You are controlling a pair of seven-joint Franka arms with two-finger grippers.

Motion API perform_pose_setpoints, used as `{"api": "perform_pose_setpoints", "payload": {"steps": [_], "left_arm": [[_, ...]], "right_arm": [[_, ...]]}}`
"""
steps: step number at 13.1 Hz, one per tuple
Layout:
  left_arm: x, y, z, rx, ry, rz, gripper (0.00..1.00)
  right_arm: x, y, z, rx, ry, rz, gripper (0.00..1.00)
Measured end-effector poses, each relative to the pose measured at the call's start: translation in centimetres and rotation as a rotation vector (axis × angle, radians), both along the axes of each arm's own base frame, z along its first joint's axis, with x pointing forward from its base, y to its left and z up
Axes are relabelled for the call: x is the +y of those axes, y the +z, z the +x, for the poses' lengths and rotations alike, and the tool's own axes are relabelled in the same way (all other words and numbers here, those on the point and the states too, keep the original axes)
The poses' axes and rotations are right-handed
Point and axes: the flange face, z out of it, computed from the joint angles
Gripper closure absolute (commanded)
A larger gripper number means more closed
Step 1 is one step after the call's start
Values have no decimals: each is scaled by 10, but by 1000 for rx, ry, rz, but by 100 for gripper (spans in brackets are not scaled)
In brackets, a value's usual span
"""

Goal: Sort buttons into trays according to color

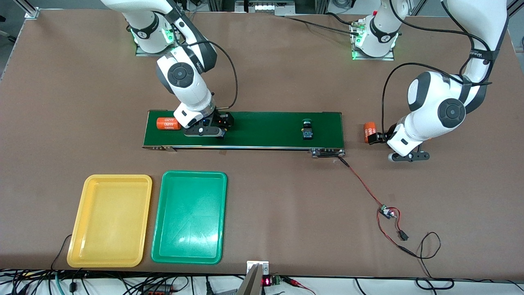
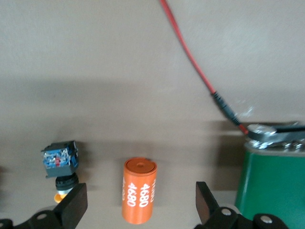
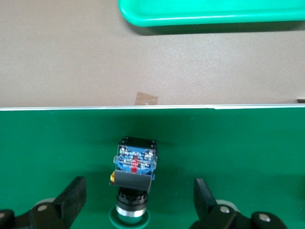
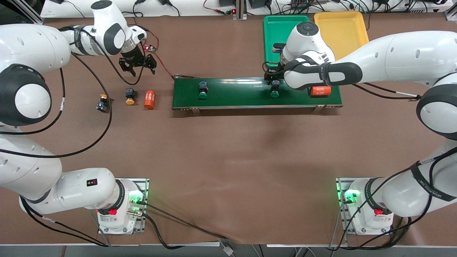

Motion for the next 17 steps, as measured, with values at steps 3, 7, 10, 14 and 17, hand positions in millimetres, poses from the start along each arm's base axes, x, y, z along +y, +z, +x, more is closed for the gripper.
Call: {"api": "perform_pose_setpoints", "payload": {"steps": [3,7,10,14,17], "left_arm": [[1,-26,-22,50,-4,4,0],[2,-55,-45,43,-3,2,0],[1,-77,-60,44,-1,-4,0],[0,-97,-66,64,-6,-16,77],[0,-98,-67,66,-20,-19,100]], "right_arm": [[-1,-7,2,7,-3,-3,4],[-4,-14,6,9,1,-14,8],[-4,-17,5,10,6,-19,26],[-5,-24,5,1,41,-48,62],[-6,-26,5,2,44,-53,93]]}}
